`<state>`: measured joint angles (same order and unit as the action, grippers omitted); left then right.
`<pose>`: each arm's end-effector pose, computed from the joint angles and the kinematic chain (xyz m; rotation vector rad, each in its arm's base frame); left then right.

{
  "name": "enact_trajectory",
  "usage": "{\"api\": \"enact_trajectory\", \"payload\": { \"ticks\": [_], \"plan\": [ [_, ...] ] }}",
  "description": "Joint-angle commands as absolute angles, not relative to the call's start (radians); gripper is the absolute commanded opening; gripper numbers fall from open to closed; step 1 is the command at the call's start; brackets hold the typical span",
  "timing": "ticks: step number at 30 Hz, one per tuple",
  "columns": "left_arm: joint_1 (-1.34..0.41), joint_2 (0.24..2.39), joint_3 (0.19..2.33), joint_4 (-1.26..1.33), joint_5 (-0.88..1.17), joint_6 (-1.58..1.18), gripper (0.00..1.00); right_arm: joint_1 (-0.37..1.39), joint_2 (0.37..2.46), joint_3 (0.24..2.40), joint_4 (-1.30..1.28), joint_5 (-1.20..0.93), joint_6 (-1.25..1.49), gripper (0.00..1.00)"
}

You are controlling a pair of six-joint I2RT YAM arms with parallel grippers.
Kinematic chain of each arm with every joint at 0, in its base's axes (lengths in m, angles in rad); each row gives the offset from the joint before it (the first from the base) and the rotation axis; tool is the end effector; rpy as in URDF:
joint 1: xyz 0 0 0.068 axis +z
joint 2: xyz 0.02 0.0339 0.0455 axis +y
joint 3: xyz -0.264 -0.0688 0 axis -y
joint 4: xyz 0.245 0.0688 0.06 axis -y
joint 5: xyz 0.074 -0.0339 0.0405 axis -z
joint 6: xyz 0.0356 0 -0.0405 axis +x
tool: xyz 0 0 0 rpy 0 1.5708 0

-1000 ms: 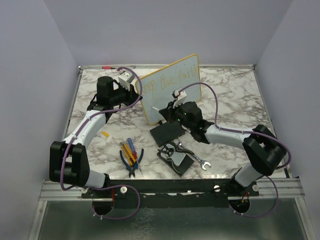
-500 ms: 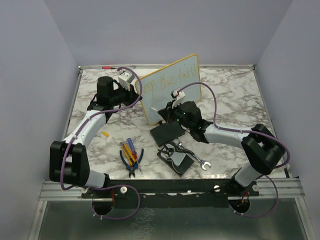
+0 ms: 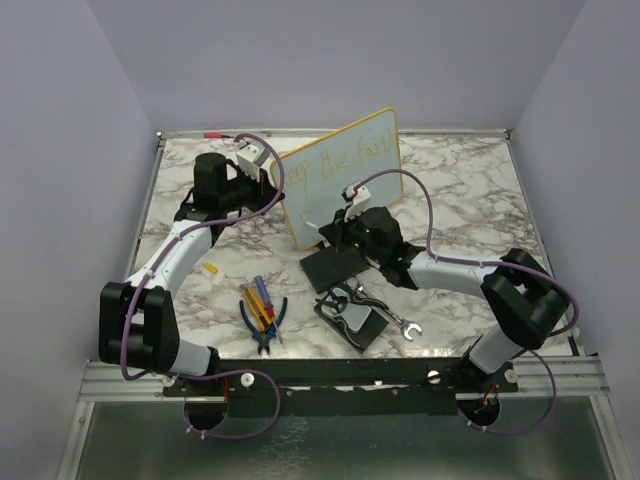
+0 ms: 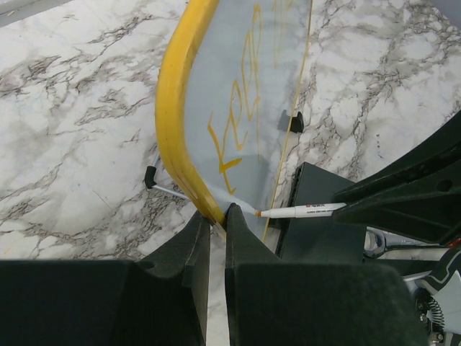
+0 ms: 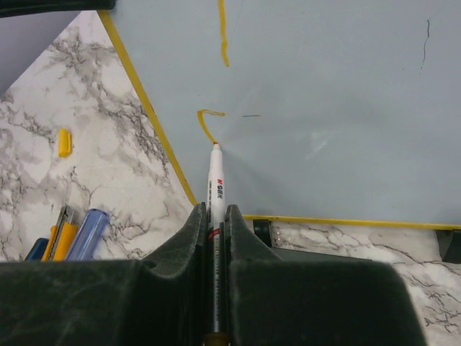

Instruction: Write a sentence on the whiteboard

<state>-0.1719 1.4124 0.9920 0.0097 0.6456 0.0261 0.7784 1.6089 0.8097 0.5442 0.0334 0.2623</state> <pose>0.3120 -0.0759 0.2881 0.6083 1.8682 -0.7318 0.2500 0.2449 0.2159 -0.4571 1.8269 0.6962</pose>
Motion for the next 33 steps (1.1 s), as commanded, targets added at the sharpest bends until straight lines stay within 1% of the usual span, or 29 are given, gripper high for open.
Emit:
{"api": "enact_trajectory", "payload": {
  "ticks": [1,13,23,33],
  "plan": [
    [-0.197,1.442,0.966,-0.124,0.675,0.060,0.00,0.774,1.617,0.793,0.518,0.150,0.264,0.01],
    [-0.196,1.439,0.966,-0.124,0.676,0.060,0.00,0.775,1.606,0.760,0.494,0.211,0.288,0.01],
    [-0.196,1.439,0.966,-0.123,0.676,0.058,0.00,0.785,1.655,0.793,0.497,0.088,0.244,0.01],
    [-0.196,1.443,0.968,-0.123,0.677,0.060,0.00,0.819,1.684,0.817,0.495,0.103,0.228,0.01]
  ]
}}
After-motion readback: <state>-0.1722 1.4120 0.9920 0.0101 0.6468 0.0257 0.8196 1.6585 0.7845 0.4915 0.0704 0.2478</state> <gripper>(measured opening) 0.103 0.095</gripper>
